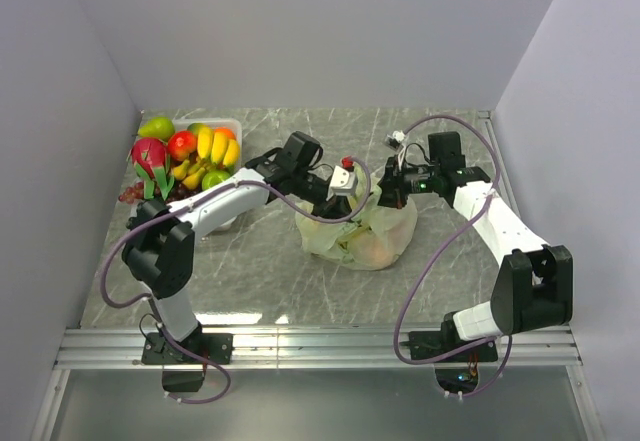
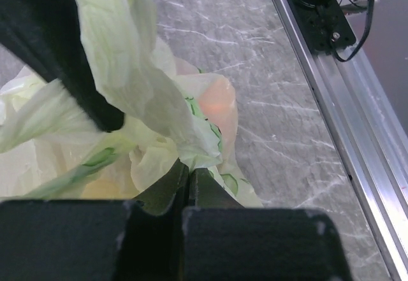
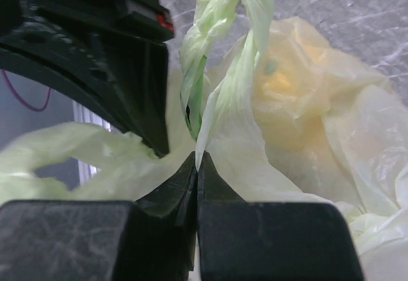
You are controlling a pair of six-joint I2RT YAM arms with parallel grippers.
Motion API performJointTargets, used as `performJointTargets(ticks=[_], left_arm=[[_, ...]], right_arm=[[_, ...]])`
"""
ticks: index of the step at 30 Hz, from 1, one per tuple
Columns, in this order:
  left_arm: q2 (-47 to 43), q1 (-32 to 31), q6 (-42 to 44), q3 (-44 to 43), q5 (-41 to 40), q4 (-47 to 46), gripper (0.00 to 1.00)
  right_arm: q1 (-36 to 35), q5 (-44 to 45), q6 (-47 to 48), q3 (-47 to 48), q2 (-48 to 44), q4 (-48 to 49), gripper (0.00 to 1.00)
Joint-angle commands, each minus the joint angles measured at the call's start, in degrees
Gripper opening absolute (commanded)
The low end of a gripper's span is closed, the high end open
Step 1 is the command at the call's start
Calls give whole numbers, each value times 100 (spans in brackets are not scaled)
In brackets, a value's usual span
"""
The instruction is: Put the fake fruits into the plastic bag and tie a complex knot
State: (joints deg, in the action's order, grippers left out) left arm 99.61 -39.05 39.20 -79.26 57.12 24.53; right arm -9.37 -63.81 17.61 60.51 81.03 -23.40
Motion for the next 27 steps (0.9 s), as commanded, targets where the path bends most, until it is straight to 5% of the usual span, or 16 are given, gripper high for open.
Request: performJointTargets(ticks=[1,6,13,18,27], left_arm=[[181,11,-157,-178,-8,-430,1],[243,73,-870,-36,-8,-1117,1],[243,204,-1099,8,18,-1319,1],[330,275,-1529,-54,88,-1618,1],[621,144,-1714,-414,-60,-1513,1]], right_arm=[[-13,-299,444,198,18,-383,4],[40,-149,735,49,-44,-657,24],[365,-254,902,-13,-106,-736,71],[365,-448,1087,92,-61,-921,72],[278,-273,-45,-276,-193,509,73]])
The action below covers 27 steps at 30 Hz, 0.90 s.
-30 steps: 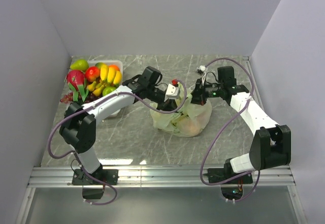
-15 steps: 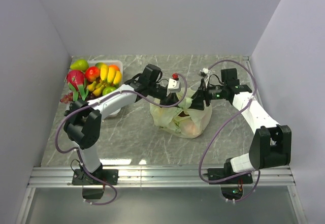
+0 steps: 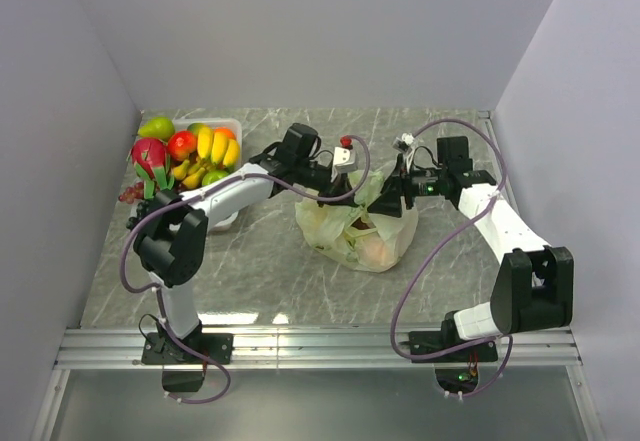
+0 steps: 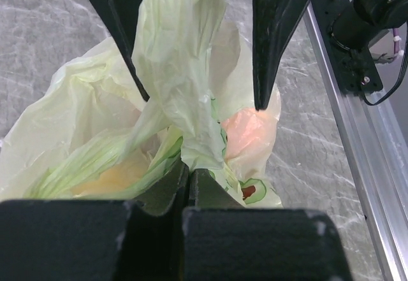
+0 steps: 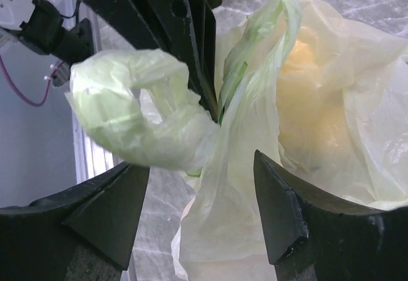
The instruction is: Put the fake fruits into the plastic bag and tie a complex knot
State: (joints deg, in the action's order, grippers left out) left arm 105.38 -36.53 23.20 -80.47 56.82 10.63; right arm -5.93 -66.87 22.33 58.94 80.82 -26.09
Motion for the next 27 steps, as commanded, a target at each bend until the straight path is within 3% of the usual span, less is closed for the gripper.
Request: performJointTargets(ticks=[1,5,7,8,9,12,15,17,20,23,27], left_arm=[[70,-126,-149,-329,-39,-149,1],[132,-161,-334,-417,-66,-228,1],[114,-170,-325,-426,-92,-176,0],[105,-170,-316,-426,-92,-167,1],[88,-170,-308,-426,-101,-141,1],[-113,-144,-229,-435,-179,114,8],[-377,119,-228,-356,-232,561,26],[-676,365,-263,-382,-66,1069,38],[-1098,1049,-378,-479,13,1475,43],[-1432,1289,-755,-479,-528,1319,53],[-1302,1403,92,-767,-733,1747,70]], right_arm=[[-101,77,-580,-119,-154,841,73],[-241,192,-730,-119,-66,1026,68],[-242,244,-931,-146,-31,1228,59],[-250,323,-949,-128,-13,1255,54],[-242,333,-1019,-119,4,1307,41],[-241,420,-924,-14,74,1212,15],[-206,394,-713,65,40,1009,0],[-180,377,-590,83,5,948,0],[-180,263,-431,109,-57,790,0],[-189,131,-195,161,-66,658,0],[-189,-27,130,293,30,272,0]])
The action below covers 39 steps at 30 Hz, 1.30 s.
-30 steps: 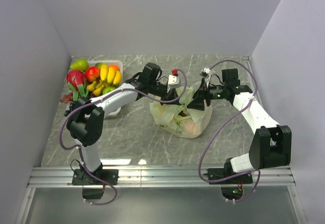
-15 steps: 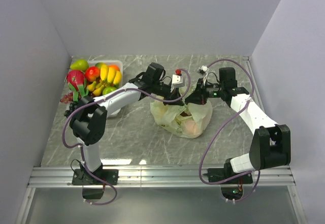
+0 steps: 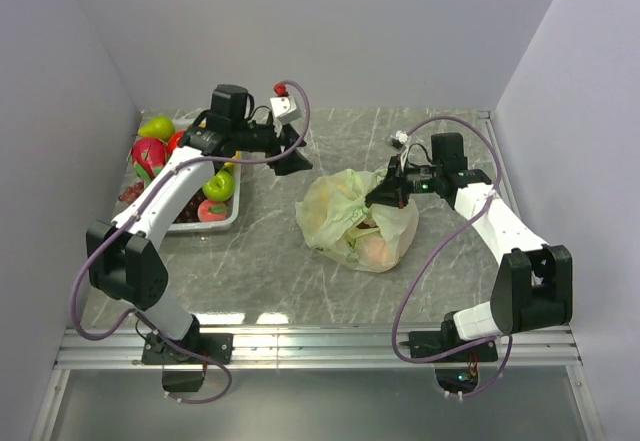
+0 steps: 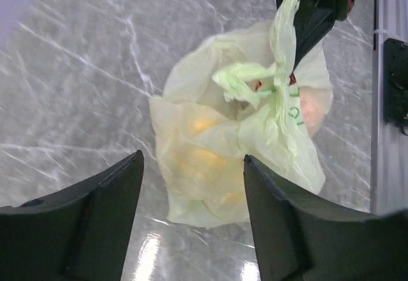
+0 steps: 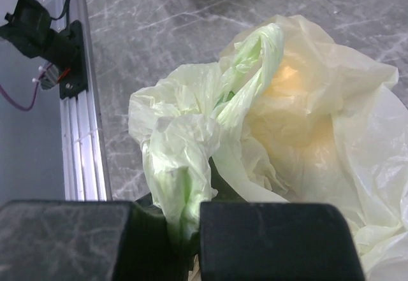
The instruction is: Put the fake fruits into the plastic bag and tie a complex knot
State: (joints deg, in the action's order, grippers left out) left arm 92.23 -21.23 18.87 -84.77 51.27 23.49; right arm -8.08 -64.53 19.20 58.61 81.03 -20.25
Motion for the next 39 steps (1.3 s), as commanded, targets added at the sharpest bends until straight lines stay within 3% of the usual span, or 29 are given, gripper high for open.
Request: performJointTargets(ticks=[1,6,13,20,23,29,31,32,33,39], left_arm=[[102,-127,791,-425,-135,586,72],[848,-231,1837,-1197,576,1017,75],[1491,-768,2471,-1700,534,912,70],[1852,-1040,3140,-2088,692,1712,63],[1755,-1172,3298,-1807,666,1668,57],[1860,-1208,3368,-2103,709,1887,15],[1887,-1216,3342,-2227,806,1984,0],[1878,-1208,3238,-2324,841,1984,0],[1826,-1216,3150,-2333,885,1950,0],[1509,-1208,2438,-2272,990,1484,0]], right_arm=[[25,-296,470,344,9,-339,0],[-36,-270,620,397,18,-444,0],[-124,-209,769,476,62,-532,0],[-150,-182,971,573,202,-699,0],[-168,-191,1068,625,246,-787,0],[-168,-104,1104,634,264,-770,0],[-159,10,1007,538,246,-639,6],[-168,54,928,485,229,-403,15],[-168,177,823,433,211,-253,19],[-177,582,400,195,237,390,29]])
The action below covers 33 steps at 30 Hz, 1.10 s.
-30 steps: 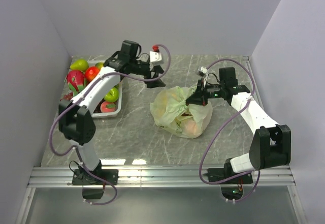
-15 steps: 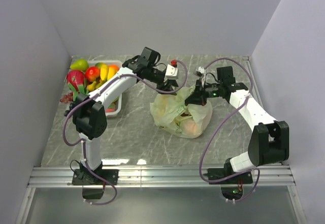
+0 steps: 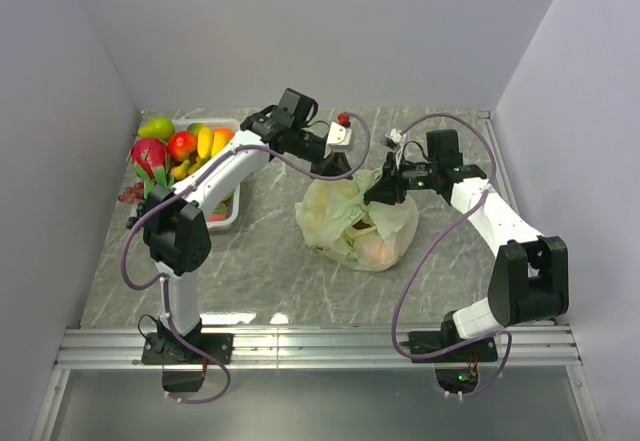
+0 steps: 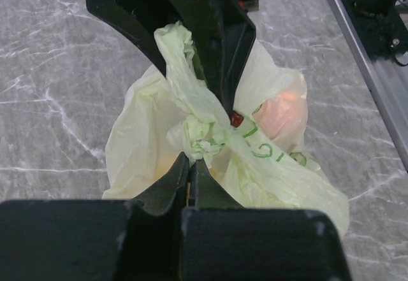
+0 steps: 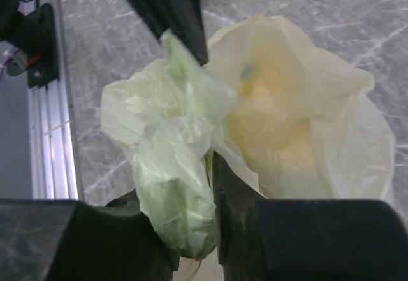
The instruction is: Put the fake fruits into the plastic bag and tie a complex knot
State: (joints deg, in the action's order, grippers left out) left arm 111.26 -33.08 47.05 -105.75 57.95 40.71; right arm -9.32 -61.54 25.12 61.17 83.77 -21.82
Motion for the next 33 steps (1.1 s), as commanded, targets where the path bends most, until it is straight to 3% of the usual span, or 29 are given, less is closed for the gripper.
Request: performJointTargets(ticks=[1,10,15,18,21,23,28,33], left_arm=[[-430,-23,-441,-174,331,-248,0],[-1115,-14,-1645,388,41,-907,0],[-1274,-128,-2182,696,-188,-784,1],[-1379,-330,-2164,1161,-214,-598,1],[-1642,-497,-2875,2004,-416,-1467,1],[-1791,-699,-3505,2584,-845,-2229,0],[-1494,-1516,-3736,2884,-2611,-2444,0],[-844,-1561,-4616,2991,-3851,-2936,0]], right_arm=[[-52,335,-253,-61,-27,600,29],[-43,388,-140,-8,175,451,28],[-52,160,-569,36,210,582,1],[-52,81,-1219,71,228,767,0],[-61,264,-2001,-69,131,1171,0],[-61,396,-2502,-157,35,1451,0],[-52,695,-3407,-342,-114,1708,0],[-43,801,-4163,-631,-317,2050,0]])
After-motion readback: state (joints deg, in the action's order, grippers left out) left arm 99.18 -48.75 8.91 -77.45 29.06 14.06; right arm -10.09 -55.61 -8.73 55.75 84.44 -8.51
